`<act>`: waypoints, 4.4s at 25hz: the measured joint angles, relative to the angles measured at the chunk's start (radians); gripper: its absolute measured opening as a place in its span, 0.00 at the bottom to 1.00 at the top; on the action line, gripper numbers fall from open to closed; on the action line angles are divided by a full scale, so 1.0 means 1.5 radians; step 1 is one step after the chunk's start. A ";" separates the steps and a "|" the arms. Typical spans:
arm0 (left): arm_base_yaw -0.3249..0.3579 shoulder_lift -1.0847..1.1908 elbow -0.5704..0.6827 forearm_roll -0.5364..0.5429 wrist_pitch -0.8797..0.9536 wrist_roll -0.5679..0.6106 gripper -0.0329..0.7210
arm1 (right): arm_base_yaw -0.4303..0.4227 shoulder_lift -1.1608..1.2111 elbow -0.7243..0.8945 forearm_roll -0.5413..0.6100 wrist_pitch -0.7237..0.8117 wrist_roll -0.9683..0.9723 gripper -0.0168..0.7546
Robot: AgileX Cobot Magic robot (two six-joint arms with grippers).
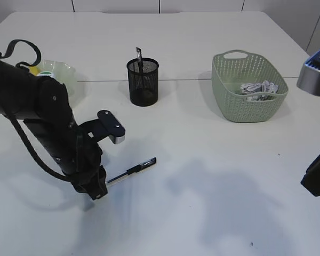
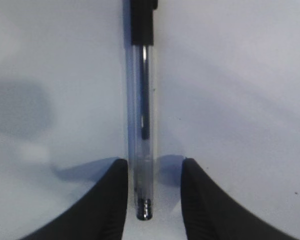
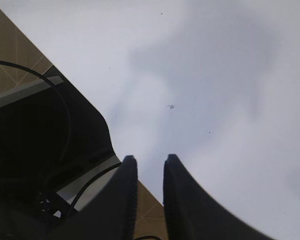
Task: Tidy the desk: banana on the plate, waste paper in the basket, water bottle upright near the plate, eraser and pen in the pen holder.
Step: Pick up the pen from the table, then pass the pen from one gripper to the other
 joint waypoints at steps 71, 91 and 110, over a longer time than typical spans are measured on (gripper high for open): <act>0.000 -0.019 -0.008 -0.050 -0.026 0.000 0.08 | 0.000 0.000 0.000 0.017 0.000 0.000 0.20; 0.000 -0.147 -0.005 -0.084 -0.098 0.000 0.08 | 0.000 0.000 0.000 0.126 -0.097 0.011 0.20; 0.000 -0.301 -0.004 -0.104 -0.158 0.000 0.07 | 0.000 0.064 -0.008 0.463 -0.382 0.018 0.43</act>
